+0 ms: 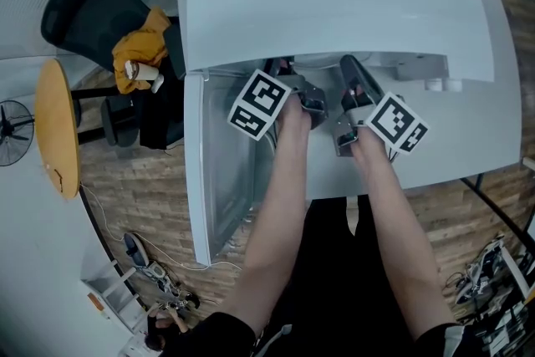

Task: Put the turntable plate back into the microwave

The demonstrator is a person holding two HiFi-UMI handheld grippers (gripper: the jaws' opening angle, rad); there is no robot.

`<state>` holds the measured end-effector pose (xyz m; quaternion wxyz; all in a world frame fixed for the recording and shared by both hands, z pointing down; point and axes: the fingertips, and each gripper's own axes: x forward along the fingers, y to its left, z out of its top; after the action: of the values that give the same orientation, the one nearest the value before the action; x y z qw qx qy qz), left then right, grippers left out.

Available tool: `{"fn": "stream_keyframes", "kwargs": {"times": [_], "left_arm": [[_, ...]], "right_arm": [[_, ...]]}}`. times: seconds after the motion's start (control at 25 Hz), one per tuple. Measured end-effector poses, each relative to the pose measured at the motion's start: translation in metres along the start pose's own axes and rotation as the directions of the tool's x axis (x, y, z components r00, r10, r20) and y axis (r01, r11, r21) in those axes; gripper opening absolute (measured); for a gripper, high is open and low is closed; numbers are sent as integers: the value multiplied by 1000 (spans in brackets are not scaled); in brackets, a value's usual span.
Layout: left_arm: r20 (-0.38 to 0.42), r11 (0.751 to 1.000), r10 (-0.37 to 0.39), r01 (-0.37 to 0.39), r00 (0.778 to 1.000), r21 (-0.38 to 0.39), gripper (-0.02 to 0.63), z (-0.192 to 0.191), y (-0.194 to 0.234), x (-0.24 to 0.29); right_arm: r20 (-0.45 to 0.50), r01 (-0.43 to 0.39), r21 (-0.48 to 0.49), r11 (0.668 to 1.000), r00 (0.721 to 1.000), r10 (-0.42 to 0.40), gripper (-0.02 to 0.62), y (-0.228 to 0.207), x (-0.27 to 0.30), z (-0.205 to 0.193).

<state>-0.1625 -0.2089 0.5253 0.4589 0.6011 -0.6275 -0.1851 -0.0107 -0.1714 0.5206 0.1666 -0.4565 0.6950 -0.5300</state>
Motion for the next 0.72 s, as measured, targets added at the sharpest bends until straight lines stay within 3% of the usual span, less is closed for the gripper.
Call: {"fn": "stream_keyframes", "kwargs": {"times": [0.4, 0.52, 0.72], "left_arm": [[-121, 998, -58, 57, 991, -10, 146, -17, -1, -13], [-162, 995, -88, 81, 983, -51, 146, -28, -5, -18], [-159, 989, -92, 72, 983, -127, 144, -38, -2, -33]], "right_arm": [[78, 79, -13, 997, 994, -78, 51, -9, 8, 14], [109, 107, -12, 994, 988, -106, 44, -13, 10, 27], [113, 148, -33, 988, 983, -144, 37, -17, 18, 34]]}}
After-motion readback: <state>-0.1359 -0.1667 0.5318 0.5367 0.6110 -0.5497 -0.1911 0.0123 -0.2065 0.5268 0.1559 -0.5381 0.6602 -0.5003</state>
